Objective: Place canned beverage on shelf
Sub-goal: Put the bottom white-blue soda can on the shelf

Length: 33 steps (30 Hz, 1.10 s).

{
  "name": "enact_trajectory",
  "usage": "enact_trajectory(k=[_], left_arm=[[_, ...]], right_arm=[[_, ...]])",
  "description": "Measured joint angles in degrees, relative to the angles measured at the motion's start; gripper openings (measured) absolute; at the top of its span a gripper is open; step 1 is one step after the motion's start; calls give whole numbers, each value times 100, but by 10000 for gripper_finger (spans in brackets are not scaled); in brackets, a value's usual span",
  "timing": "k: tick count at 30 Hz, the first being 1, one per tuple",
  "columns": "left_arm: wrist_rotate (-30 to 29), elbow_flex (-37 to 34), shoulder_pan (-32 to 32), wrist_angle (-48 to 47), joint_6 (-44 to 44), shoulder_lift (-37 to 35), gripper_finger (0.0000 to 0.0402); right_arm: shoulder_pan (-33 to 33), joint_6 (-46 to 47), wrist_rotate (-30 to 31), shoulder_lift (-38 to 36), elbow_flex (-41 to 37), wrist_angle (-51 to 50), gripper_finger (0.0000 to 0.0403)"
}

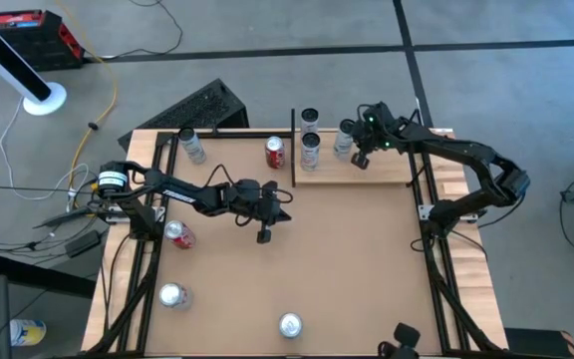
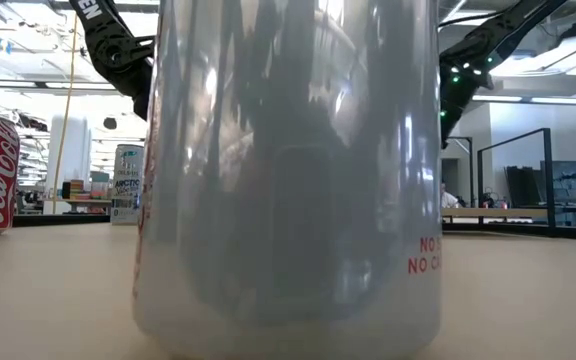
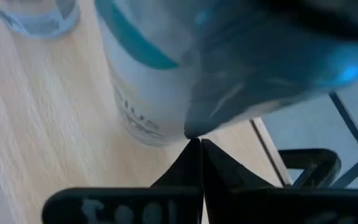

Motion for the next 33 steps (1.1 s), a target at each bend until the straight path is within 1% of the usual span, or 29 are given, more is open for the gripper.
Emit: enact_trajectory(k=[4,7,10,12,14,22,28,33], left_arm=[[-2,0,0,-2,1,0,0],[-2,0,-1,-14,2,0,0],[-4,0,0,-60,2,0,0],[-6,0,0,-79,4,0,0],[-6,0,-1,-76,4,0,0],[-7,0,-4,-79,4,0,0],[-7,0,-2,-81,4,0,0],[-6,0,-2,-81,4,0,0]], right_arm=[[-27,94,-7,-2,0,69,16],[-27,151,-50,-2,0,-239,16],[-27,200,-406,-2,0,-594,16],[-11,201,-636,-2,0,-621,16],[12,210,-744,-2,0,-516,16],[28,208,-760,-4,2,205,16],[30,225,-802,-4,2,418,16],[35,349,-1223,-4,2,409,16]])
